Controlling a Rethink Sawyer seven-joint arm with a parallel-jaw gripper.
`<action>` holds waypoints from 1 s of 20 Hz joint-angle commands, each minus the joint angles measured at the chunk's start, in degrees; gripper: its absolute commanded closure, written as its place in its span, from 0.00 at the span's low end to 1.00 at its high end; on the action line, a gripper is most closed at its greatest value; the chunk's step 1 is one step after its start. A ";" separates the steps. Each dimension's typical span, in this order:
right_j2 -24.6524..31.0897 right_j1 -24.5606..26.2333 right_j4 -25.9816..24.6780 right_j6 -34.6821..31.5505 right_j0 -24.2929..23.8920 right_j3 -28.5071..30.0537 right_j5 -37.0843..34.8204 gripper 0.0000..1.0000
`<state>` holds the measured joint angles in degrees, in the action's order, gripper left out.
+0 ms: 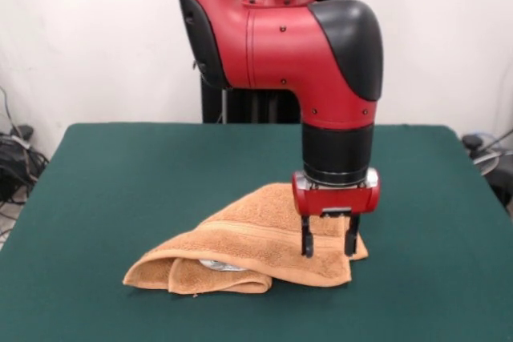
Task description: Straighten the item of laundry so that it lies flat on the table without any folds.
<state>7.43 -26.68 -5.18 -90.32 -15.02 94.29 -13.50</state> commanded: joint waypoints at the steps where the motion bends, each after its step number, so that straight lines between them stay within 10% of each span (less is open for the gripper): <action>1: 3.16 2.36 -2.29 -7.53 1.58 3.89 3.28 0.00; 20: 2.75 5.41 -0.25 -8.88 3.83 0.95 5.60 0.00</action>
<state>7.45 -24.06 -5.15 -90.32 -12.51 95.39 -10.60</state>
